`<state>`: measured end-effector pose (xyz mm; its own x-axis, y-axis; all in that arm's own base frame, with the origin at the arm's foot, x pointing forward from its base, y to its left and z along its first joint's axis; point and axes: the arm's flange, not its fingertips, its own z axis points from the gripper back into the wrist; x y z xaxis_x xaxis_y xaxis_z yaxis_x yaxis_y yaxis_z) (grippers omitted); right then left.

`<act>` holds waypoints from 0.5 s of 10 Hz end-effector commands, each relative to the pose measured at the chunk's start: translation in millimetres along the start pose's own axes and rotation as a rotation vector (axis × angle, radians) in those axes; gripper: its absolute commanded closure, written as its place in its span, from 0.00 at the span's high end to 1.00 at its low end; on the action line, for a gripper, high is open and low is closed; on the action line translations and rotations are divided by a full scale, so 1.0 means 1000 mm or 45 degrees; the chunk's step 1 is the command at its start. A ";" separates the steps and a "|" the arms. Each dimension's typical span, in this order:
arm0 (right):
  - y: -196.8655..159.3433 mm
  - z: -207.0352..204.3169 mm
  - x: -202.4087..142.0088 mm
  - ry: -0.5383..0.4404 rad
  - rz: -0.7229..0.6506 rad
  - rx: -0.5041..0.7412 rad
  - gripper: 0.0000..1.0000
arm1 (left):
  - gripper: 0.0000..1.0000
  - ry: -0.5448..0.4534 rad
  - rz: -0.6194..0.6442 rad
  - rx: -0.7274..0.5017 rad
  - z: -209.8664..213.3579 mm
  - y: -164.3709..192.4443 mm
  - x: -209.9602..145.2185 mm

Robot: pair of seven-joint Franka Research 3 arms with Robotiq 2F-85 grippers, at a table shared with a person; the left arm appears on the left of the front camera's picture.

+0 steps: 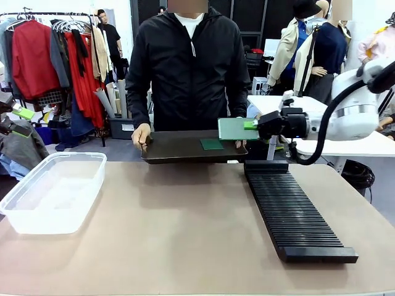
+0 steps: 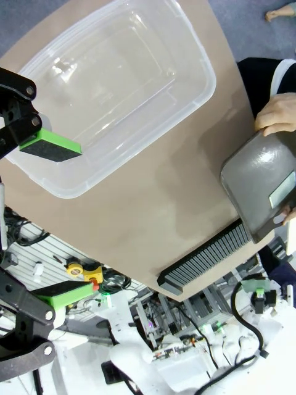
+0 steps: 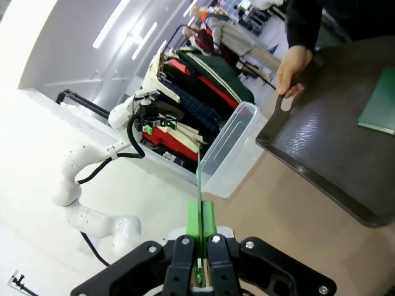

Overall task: Sort PCBs into racks and boxes based on the side picked up.
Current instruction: If the short side of the Blank PCB is picked up, insert it into the PCB Rack ; if the long side is picked up, place it in the Organizing box.

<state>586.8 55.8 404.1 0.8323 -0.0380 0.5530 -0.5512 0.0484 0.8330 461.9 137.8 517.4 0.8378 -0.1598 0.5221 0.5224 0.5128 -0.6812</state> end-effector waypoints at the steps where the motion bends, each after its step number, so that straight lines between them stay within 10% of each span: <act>1: 0.010 0.028 -0.009 -0.073 0.071 -0.004 0.00 | 1.00 -0.006 -0.002 0.003 0.000 -0.001 0.000; 5: 0.010 0.090 -0.013 -0.017 0.176 -0.055 0.00 | 1.00 -0.006 -0.002 0.003 0.000 -0.001 0.000</act>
<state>568.8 -32.4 408.8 0.7803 -0.0854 0.6195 -0.6110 0.1072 0.7844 461.9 138.0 517.4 0.8378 -0.1595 0.5221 0.5222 0.5131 -0.6812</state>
